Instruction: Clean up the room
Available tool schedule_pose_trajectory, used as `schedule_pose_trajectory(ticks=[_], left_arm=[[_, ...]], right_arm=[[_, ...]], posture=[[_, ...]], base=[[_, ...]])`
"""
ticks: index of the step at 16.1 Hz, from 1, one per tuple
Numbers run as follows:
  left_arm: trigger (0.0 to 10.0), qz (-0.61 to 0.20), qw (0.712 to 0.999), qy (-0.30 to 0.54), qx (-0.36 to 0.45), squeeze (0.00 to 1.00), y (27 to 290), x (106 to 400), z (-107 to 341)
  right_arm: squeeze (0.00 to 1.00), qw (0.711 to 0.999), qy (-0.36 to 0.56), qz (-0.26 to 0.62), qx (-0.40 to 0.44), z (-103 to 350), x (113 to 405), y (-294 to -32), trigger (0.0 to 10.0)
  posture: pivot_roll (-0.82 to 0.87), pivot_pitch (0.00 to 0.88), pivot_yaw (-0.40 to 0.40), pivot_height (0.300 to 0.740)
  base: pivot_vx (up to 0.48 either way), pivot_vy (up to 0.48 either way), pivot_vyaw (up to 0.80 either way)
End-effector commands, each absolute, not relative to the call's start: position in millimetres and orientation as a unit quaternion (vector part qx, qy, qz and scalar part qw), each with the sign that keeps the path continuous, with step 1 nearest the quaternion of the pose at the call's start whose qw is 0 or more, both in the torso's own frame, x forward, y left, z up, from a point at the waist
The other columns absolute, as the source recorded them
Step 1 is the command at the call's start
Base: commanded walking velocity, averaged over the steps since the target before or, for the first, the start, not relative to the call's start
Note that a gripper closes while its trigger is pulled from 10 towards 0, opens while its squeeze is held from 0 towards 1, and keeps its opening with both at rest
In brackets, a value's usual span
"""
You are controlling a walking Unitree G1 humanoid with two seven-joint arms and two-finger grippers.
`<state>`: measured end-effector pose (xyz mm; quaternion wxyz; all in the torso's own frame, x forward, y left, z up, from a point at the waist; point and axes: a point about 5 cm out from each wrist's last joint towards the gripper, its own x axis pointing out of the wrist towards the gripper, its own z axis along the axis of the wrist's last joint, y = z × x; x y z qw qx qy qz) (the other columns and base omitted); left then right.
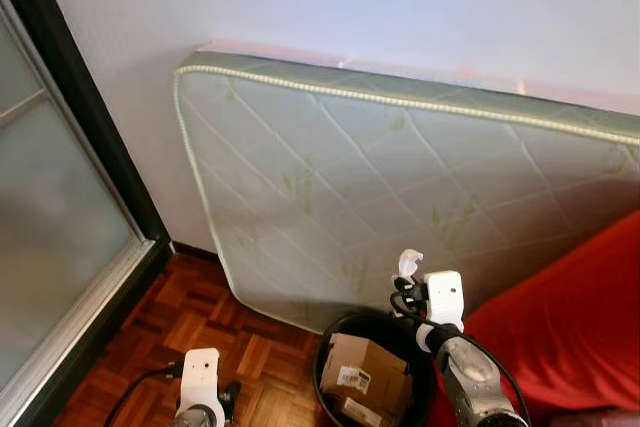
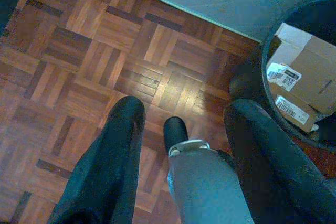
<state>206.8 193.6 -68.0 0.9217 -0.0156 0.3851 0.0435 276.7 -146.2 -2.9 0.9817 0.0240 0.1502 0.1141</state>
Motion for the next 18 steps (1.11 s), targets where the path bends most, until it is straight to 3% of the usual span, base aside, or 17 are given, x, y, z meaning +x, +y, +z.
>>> schedule_pose_trajectory(ticks=[1, 6, 18], left_arm=[[10.0, 0.040, 0.916, 0.398, -0.014, 0.00, 193.9, 201.2, -71.6], [10.0, 0.040, 0.915, 0.401, -0.014, 0.00, 194.2, 199.4, -72.6], [10.0, 0.038, 0.915, 0.402, -0.012, 0.00, 194.8, 196.5, -73.8]], right_arm=[[0.00, 0.982, 0.148, 0.113, 0.021, -1.2, 278.5, -146.3, 10.0], [0.00, 0.981, 0.155, 0.116, 0.016, -1.8, 279.2, -144.7, 10.0], [0.00, 0.982, 0.146, 0.122, 0.023, -0.9, 278.0, -142.0, 10.0]], posture=[[-0.04, 0.034, -0.025, 0.681], [-0.04, 0.037, -0.026, 0.638], [-0.04, 0.039, -0.022, 0.638]], base=[[0.000, 0.000, 0.00], [0.000, 0.000, 0.00], [0.000, 0.000, 0.00]])
